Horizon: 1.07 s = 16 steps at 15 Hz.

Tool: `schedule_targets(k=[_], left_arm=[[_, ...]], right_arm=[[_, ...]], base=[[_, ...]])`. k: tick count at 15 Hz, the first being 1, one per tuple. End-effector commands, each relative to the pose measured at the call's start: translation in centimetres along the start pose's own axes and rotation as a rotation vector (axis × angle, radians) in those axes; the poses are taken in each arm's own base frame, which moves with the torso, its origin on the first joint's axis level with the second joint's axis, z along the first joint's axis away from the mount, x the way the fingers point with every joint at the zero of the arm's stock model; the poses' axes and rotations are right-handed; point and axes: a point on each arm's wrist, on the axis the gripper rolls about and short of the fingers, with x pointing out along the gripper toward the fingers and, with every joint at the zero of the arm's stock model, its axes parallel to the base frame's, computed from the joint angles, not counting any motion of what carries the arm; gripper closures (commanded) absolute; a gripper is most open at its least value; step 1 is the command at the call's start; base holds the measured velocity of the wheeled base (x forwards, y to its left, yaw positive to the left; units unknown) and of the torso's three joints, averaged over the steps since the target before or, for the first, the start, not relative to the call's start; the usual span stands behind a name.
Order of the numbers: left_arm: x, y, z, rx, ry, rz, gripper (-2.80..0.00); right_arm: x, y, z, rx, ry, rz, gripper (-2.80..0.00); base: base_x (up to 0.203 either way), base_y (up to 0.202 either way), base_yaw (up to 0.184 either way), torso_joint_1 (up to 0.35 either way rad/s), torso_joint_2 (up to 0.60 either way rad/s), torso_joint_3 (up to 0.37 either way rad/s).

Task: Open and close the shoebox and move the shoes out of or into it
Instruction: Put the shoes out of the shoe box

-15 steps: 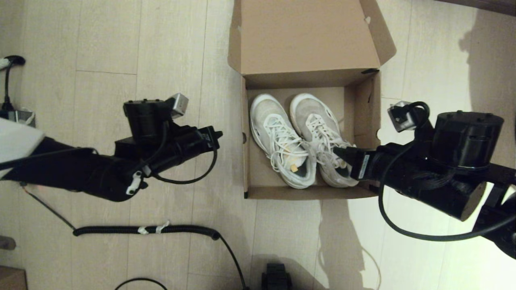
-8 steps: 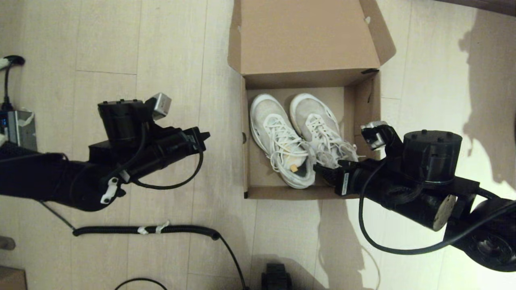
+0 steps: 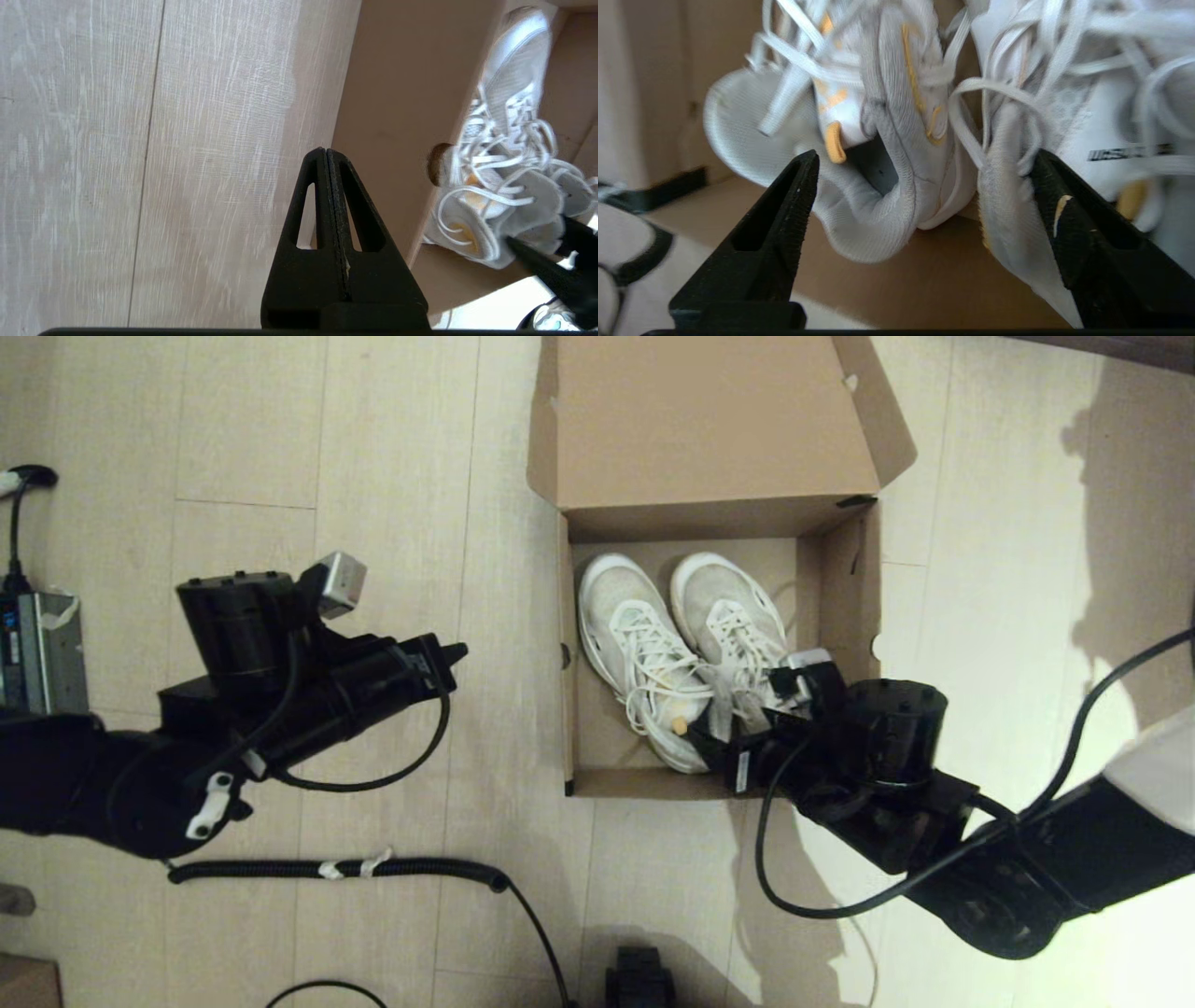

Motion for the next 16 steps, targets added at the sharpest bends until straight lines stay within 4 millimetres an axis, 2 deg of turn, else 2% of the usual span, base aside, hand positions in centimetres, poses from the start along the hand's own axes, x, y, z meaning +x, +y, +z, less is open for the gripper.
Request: schedule_targets(k=[1,2,5,8,11,16], left_arm=[[-0.5,0.2,0.1,-0.002,-0.01,0.006,0.0],[-0.6,0.5,-0.1,-0.001,-0.015,0.01,0.0],[-1.0,0.5,0.0,-0.011,-0.033,0.009,0.0],[-1.6,0.4,0.0,-0.011,-0.033,0.008,0.0],[-2.2,0.2,0.3,-0.01,-0.04,0.005,0.0],[-3.7,0.0,0.3,-0.028,-0.043,0.005,0.0]], right_arm=[[1.1,0.1,-1.4,-0.008,0.031,-0.004,-2.8],[1.5,0.1,-1.4,-0.009,0.026,-0.008,0.0],[2.4,-0.2,-1.4,-0.009,0.014,-0.042,0.0],[1.8,-0.3,-0.5,-0.007,-0.009,-0.078,0.0],[-0.6,-0.4,2.9,0.007,-0.087,-0.087,0.0],[-4.5,-0.4,6.5,0.01,-0.08,-0.07,0.0]], base=[[0.0,0.0,0.0,0.0,0.0,0.0],[0.0,0.0,0.0,0.0,0.0,0.0],[0.0,0.0,0.0,0.0,0.0,0.0],[0.0,0.0,0.0,0.0,0.0,0.0],[0.0,0.0,0.0,0.0,0.0,0.0],[0.0,0.0,0.0,0.0,0.0,0.0]])
